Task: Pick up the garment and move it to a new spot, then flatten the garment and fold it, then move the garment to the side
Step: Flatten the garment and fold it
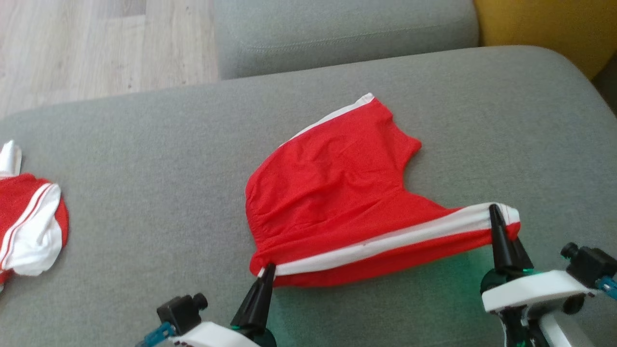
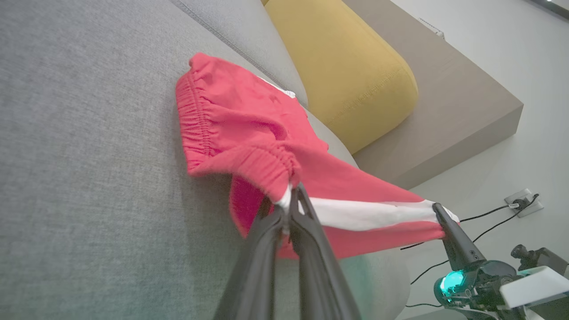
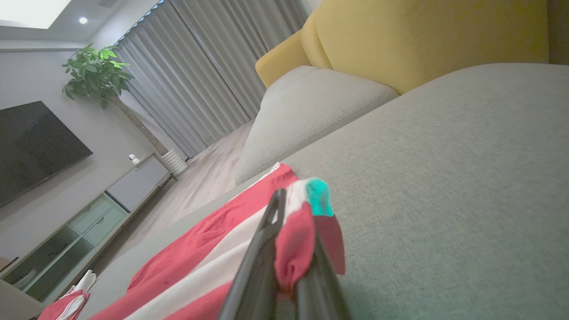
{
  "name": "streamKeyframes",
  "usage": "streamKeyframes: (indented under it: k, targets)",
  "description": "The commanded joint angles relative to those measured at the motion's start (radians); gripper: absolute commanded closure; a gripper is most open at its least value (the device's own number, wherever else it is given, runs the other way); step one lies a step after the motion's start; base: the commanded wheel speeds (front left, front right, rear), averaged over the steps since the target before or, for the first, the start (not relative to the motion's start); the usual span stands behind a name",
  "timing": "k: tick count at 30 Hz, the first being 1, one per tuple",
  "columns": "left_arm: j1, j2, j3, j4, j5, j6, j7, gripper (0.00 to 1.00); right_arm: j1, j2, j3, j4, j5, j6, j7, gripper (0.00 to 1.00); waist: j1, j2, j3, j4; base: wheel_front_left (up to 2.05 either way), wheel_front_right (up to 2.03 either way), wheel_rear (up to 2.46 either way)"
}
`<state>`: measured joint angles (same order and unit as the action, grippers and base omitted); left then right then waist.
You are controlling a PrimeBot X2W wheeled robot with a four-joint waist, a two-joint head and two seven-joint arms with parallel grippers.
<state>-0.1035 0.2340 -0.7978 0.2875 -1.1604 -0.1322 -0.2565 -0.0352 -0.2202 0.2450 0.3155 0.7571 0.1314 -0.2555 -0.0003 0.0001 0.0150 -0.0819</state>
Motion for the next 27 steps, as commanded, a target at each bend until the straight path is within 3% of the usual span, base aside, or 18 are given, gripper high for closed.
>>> streamKeyframes:
  k: [1, 9, 18, 27]
  targets:
    - [-0.058, 0.011, 0.045, -0.047, 0.007, 0.002, -0.005, 1.00, -0.058, -0.022, 0.004, -0.043, 0.006, -0.001, -0.006, 1.00, 0.0003, -0.0001, 0.028, 0.016, 0.00, 0.00, 0.00]
    - [-0.236, -0.011, 0.039, -0.072, -0.002, 0.002, -0.005, 1.00, -0.291, -0.026, 0.026, 0.041, -0.009, -0.001, -0.001, 1.00, 0.0003, -0.0001, 0.162, 0.069, 0.00, 0.00, 0.00]
    - [-0.460, -0.096, 0.040, -0.042, 0.016, 0.002, -0.005, 1.00, -0.659, -0.036, 0.070, 0.294, -0.079, -0.001, 0.024, 1.00, 0.0003, -0.0001, 0.326, 0.157, 0.00, 0.00, 0.00]
    - [-0.529, -0.151, 0.081, 0.011, 0.029, 0.002, -0.005, 1.00, -0.886, -0.019, 0.093, 0.528, -0.111, -0.001, 0.013, 1.00, 0.0003, -0.0001, 0.414, 0.200, 0.00, 0.00, 0.00]
